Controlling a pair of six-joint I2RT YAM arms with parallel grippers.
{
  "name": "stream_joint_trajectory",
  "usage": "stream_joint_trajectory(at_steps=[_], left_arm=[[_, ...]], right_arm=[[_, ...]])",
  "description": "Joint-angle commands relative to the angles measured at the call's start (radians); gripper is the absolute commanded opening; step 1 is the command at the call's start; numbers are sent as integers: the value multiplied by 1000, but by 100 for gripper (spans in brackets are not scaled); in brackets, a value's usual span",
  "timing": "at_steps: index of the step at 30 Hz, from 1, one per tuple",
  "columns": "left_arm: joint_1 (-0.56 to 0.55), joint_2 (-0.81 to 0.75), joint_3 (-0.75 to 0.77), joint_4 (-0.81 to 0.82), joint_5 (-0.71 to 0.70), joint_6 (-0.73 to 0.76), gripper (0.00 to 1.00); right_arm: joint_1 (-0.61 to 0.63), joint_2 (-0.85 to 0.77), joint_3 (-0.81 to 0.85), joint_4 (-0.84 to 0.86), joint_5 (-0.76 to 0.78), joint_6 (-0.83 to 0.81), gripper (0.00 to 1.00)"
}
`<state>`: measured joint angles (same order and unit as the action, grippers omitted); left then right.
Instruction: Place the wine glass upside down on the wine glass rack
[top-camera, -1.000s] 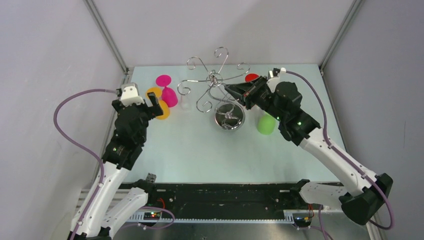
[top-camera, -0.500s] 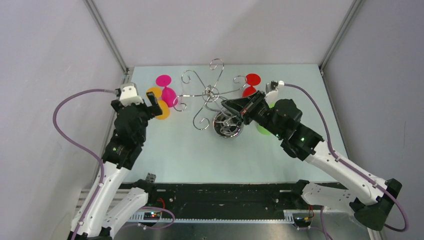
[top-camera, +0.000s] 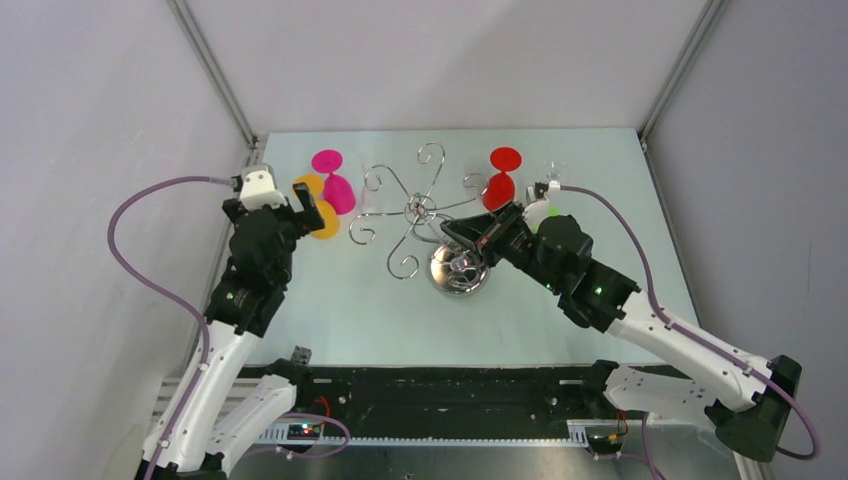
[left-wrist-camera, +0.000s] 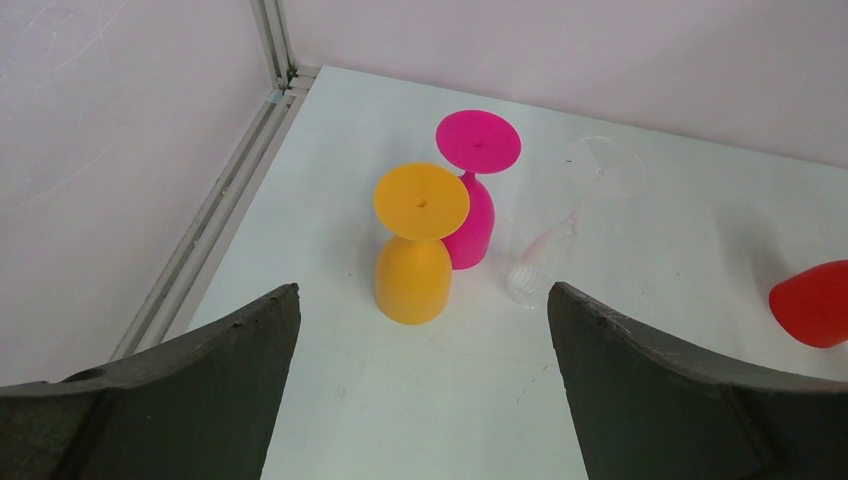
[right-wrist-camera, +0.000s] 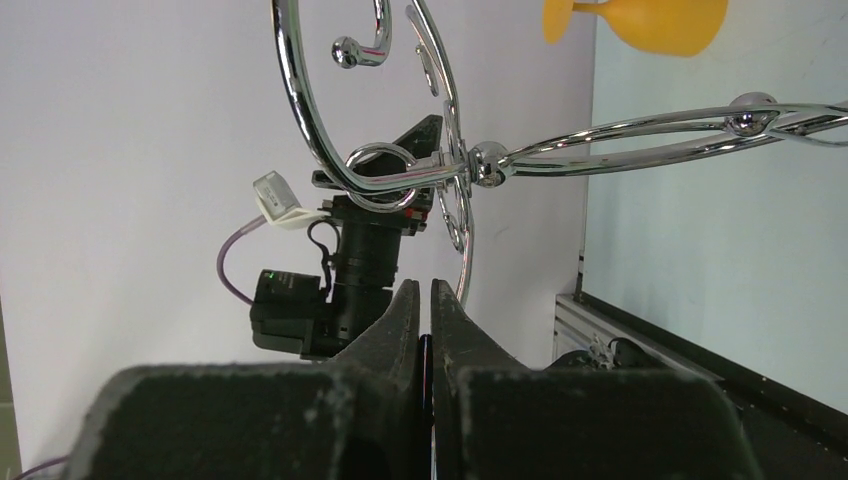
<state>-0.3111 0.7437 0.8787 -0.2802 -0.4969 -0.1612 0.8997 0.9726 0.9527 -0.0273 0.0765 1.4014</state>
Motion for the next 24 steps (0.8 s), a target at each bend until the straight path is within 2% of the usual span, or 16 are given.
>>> stream_joint_trajectory(at_steps=[1,8,13,21,24], left_arm=[[9,0,-8,12,4,-18,98],[11,3,-6,12,12,-20,98],[15,7,-7,13,21,-21,98],[18,8,-6,12,27,-22,98],[21,9,-6,11,29,-24,98]], right_arm=[[21,-59,53,352,38,7,0],[22,-93,21,314,79,24,0],[14,-137,4,203,146,37,1],[-29,-196,-32,88,197,41,31],[-42,-219,-48,46,211,46,38]])
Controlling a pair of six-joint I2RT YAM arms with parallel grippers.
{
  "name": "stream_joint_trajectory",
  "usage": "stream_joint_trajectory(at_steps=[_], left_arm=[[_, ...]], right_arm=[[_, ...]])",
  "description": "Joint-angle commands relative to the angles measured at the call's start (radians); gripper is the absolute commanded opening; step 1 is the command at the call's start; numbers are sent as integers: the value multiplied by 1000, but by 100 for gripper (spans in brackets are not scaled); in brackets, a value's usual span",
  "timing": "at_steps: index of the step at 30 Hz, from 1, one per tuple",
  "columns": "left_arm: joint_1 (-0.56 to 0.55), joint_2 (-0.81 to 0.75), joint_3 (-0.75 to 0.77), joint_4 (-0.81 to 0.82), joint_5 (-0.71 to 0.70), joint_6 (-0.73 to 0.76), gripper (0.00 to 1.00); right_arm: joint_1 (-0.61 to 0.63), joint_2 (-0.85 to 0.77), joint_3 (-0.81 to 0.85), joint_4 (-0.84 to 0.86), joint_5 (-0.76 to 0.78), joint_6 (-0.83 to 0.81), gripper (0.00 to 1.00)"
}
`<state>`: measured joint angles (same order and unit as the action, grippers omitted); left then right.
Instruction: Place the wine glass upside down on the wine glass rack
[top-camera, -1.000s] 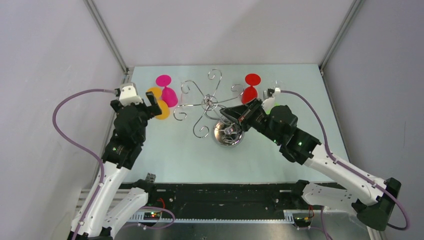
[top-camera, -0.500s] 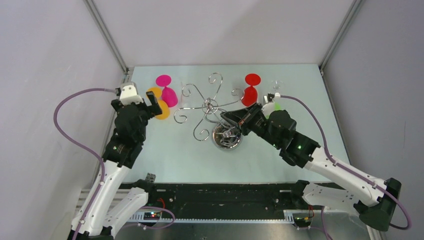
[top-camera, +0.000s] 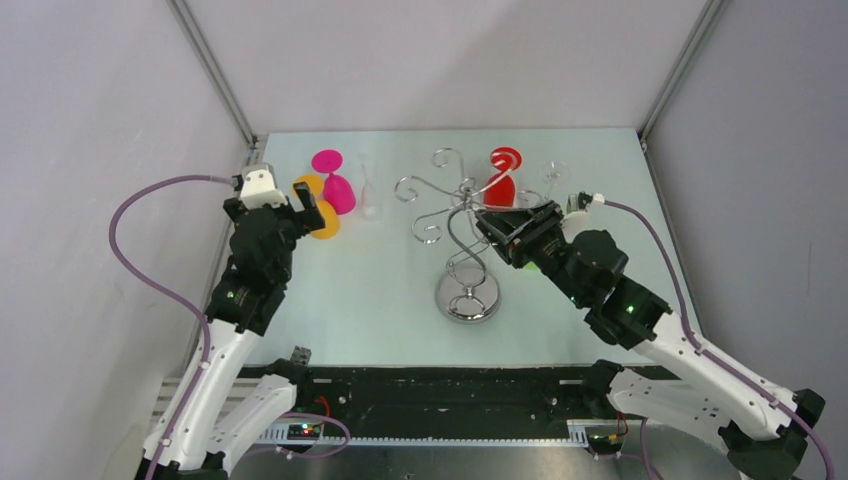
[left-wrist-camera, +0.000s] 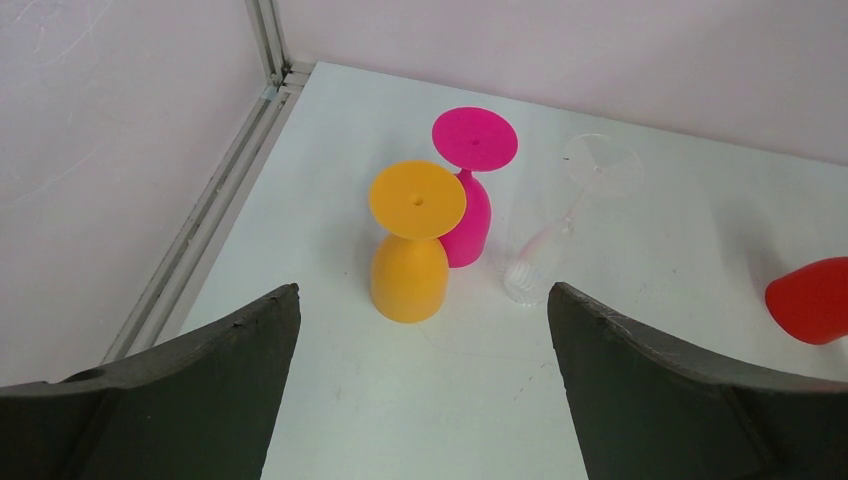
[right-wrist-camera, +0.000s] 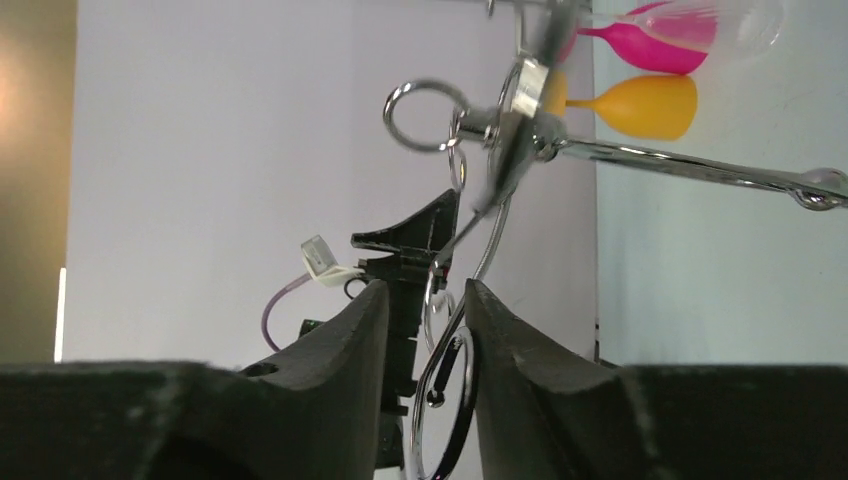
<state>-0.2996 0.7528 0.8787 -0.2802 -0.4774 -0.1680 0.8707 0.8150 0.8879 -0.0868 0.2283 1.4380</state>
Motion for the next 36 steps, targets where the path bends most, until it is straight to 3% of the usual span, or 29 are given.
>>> stream_joint_trajectory(at_steps=[1,10,17,23,36], left_arm=[[9,0,-6,12,11,-17,98],[15,3,-6,10,21,-21,98],[17,3,-6,10,24,-21,98],[18,5,-6,8,27,-22,98],[24,18,-4,8,38,-24,98]], right_arm=[[-20,-66,12,102,60,13,41],[-41,-121,-29,5,60,47,62],[-36,-147,-33,-84,54,52,71],[-24,-152,-49,-143,50,46,87],[-23,-267,-49,-345,216,-47,93]])
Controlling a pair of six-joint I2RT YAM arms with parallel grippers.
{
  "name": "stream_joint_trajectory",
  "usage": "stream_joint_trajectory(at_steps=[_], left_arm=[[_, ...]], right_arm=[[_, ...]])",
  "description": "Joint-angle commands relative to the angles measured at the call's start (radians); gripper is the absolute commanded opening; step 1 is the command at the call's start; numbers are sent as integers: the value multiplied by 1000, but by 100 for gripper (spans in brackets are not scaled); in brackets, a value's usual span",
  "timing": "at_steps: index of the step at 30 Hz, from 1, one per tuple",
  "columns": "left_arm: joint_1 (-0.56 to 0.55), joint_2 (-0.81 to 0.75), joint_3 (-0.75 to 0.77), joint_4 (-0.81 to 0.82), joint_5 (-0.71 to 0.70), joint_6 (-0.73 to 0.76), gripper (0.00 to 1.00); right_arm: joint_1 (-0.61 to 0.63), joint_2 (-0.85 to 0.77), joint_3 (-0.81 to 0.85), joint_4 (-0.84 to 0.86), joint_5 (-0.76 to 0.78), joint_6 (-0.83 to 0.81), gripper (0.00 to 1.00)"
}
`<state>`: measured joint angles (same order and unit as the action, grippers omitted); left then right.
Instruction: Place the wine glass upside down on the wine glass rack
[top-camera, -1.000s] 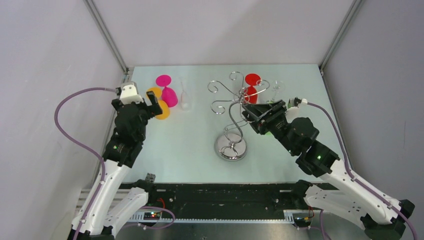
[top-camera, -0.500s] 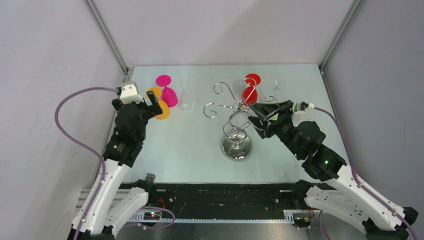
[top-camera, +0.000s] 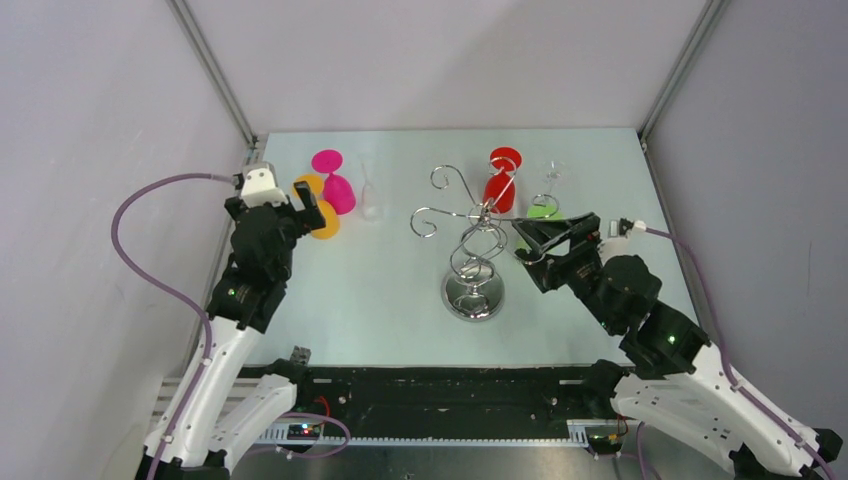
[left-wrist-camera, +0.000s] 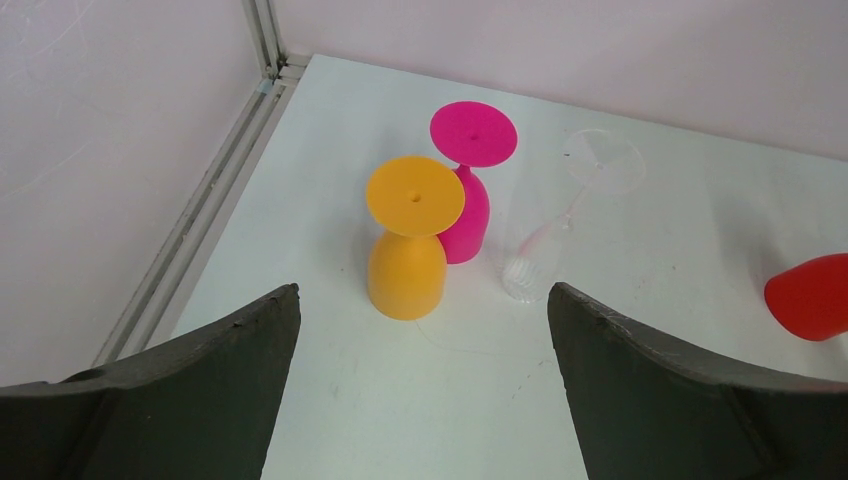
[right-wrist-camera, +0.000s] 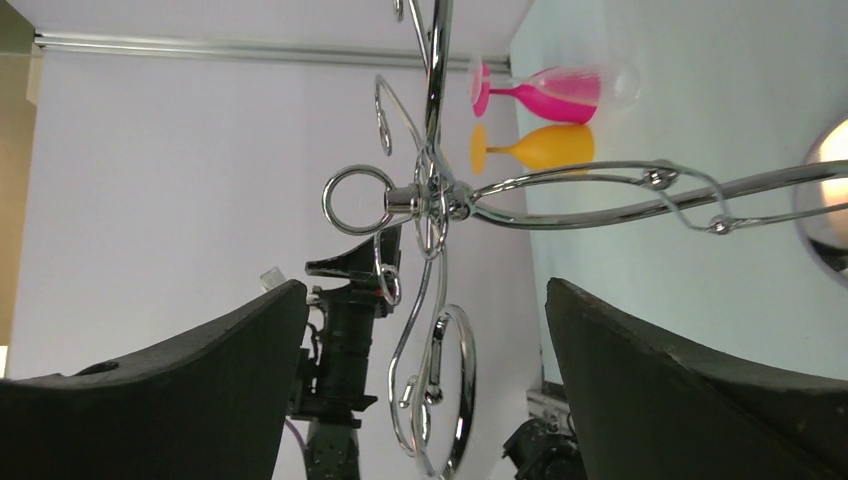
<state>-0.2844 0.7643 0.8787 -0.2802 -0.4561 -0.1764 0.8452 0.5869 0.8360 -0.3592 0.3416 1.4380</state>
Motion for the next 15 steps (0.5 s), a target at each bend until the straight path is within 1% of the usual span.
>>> stream_joint_trajectory(at_steps=[1,4,7,10,13,15], left_arm=[[9,8,-5,8,18,-16,98],[11,14,-2,7,22,-19,98],[11,26,2,4,30,-21,100],[11,41,11,-4,51,-24,97],[11,73,23,-9,105,-40,95],[10,95,34,-15,135,-47,94]], right_arm=[[1,-53,3,-93,123,-53,94],[-2,-91,6,-126,168,-113,96],[-7,-128,29,-238,259,-140,96],[-24,-155,44,-310,329,-182,94],[-65,-176,54,-375,394,-250,93],[-108,-178,56,-394,407,-306,91]])
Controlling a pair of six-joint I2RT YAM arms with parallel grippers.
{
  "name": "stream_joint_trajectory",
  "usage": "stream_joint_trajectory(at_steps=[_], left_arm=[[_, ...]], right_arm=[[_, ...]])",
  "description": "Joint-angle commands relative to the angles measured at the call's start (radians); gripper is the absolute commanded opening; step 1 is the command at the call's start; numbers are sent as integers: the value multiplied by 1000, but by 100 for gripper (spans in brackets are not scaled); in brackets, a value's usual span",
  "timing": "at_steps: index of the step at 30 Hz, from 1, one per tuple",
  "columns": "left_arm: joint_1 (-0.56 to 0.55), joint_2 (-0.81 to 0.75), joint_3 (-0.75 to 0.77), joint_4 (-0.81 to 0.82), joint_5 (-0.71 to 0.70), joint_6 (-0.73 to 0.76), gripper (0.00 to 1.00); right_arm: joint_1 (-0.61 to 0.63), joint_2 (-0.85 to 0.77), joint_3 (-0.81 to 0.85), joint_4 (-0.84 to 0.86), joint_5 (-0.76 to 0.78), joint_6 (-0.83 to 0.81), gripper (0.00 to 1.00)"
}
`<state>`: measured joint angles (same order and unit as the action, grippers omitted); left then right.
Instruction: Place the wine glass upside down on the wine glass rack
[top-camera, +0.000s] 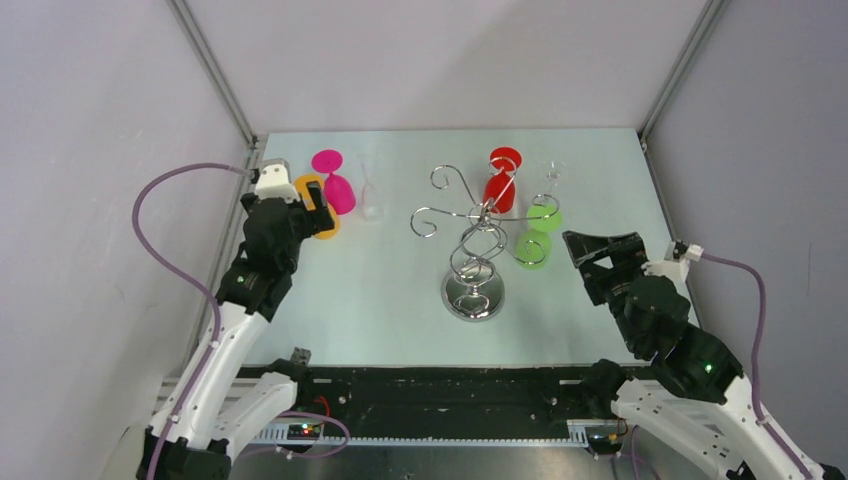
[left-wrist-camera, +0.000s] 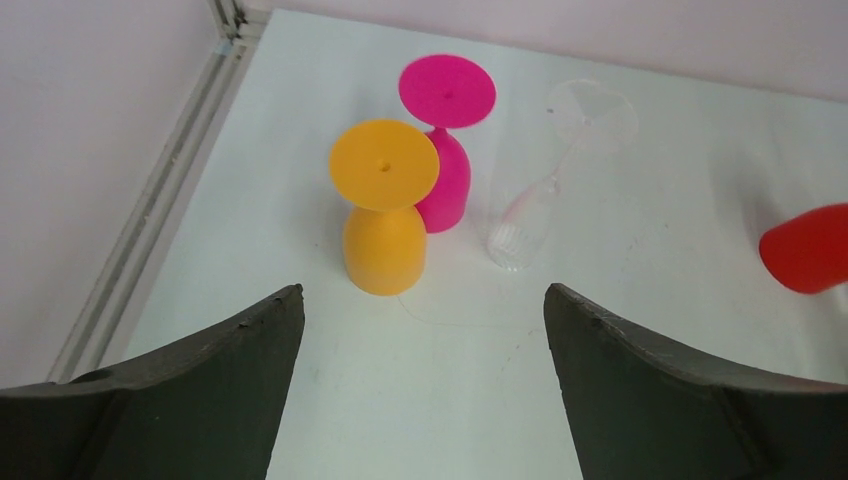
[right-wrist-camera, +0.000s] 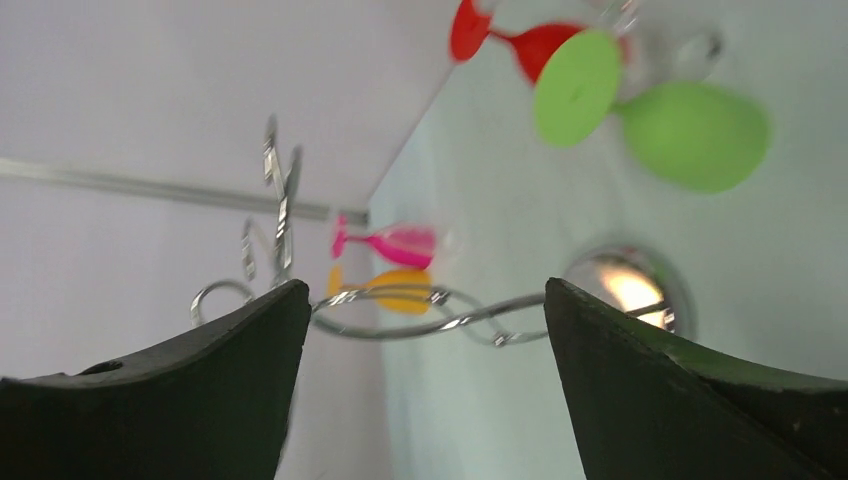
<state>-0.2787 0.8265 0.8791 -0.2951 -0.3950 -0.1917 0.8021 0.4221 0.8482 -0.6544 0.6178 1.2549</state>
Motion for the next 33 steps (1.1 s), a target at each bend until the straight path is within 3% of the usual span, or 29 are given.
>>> stream_joint_trajectory(at_steps=[1,4,6,11,14,23,33], left_arm=[[3,47,44,-6,82,-34,94],[-3,67,68,-19,114,-45,95],[-19,75,91,-34,117,-43,95],[-73,72,107,-53,108,-34,96],[-85,80,97,-51,100,-15,96],[-100,93,76,-46,131,7,97],[-102,77,72,-47,140,15,98]], right_arm=[[-83,-7,44,-101,122,-144,90],[-214,25,48,-100,40,-229,89],[-342,91,49,-83,-109,-271,88],[-775,255,-4,91,-756,-331,79],[-895,373,-48,239,-984,-320,72],[-939,576,-120,443,-1063,-282,74],[-942,666,-208,635,-1103,-240,60]])
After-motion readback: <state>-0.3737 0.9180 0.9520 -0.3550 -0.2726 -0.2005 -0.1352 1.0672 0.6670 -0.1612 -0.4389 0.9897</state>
